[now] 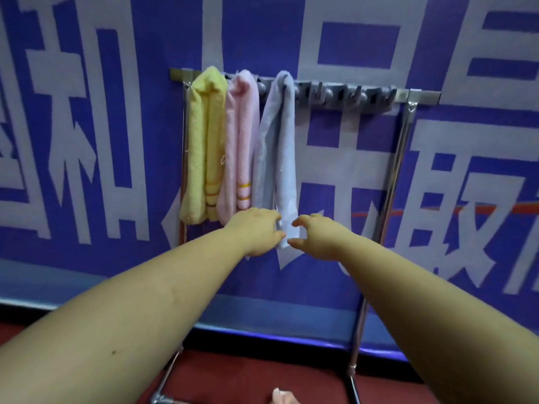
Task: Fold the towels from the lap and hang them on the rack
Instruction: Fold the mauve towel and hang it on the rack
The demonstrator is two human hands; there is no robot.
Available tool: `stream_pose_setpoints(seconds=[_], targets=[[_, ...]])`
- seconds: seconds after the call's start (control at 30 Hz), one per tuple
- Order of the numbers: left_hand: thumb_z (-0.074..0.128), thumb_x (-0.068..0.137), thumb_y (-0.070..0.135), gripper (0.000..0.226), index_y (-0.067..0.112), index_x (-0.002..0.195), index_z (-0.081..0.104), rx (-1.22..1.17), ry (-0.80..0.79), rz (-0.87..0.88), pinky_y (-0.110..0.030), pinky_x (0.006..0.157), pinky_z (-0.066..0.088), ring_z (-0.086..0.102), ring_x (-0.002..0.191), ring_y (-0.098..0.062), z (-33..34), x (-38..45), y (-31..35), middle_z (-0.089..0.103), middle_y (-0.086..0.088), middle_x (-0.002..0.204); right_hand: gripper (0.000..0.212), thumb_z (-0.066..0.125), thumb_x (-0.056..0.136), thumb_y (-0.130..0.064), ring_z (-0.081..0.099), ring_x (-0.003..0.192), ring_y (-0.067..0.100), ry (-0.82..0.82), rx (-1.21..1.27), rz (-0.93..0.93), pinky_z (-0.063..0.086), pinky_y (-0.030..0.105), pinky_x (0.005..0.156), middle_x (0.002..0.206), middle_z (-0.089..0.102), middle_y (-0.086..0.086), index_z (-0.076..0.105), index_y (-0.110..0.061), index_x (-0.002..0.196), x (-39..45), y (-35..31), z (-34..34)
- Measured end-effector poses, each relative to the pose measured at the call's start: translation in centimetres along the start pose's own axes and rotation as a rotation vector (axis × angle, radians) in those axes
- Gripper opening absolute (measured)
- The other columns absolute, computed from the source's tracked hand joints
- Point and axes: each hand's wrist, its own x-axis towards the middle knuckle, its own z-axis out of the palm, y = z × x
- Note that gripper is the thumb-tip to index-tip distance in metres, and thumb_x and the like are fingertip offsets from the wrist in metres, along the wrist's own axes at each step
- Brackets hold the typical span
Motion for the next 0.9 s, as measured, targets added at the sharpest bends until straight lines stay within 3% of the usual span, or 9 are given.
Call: stream_pose_setpoints(seconds=[0.23,0.43,0.9], targets=[[0.044,0.092,0.045,0.051,0.023,0.138,0.040,-0.062,-0.167,-0.053,-0.040,0.105,0.038,0.041,0.131,-0.023,11.1,-3.0,-2.6,0.044,0.001,0.144,0.058,0.052,0.092,-0.044,0.042,0.128,0.028,-0.176,0.071,0.000,0.037,0.038,0.102,0.141,0.041,0.010,0.036,-0.018,0.141,-1.1,1.2,11.8],[0.043,0.093,0.044,0.052,0.021,0.140,0.038,-0.126,-0.293,-0.114,-0.037,0.107,0.032,0.036,0.135,-0.022,19.8,-4.5,-4.7,0.041,0.001,0.146,0.055,0.052,0.091,-0.044,0.044,0.126,0.026,-0.317,0.119,0.017,0.039,0.037,0.100,0.138,0.043,0.008,0.039,-0.020,0.139,-1.6,2.5,21.6],[0.044,0.093,0.042,0.049,0.019,0.136,0.043,-0.246,-0.646,-0.251,-0.033,0.109,0.033,0.042,0.131,-0.026,39.4,-5.9,-9.1,0.046,-0.005,0.143,0.052,0.054,0.090,-0.043,0.046,0.124,0.031,-0.612,0.182,0.094,0.037,0.034,0.103,0.134,0.047,0.013,0.044,-0.019,0.136,0.3,6.5,40.3]])
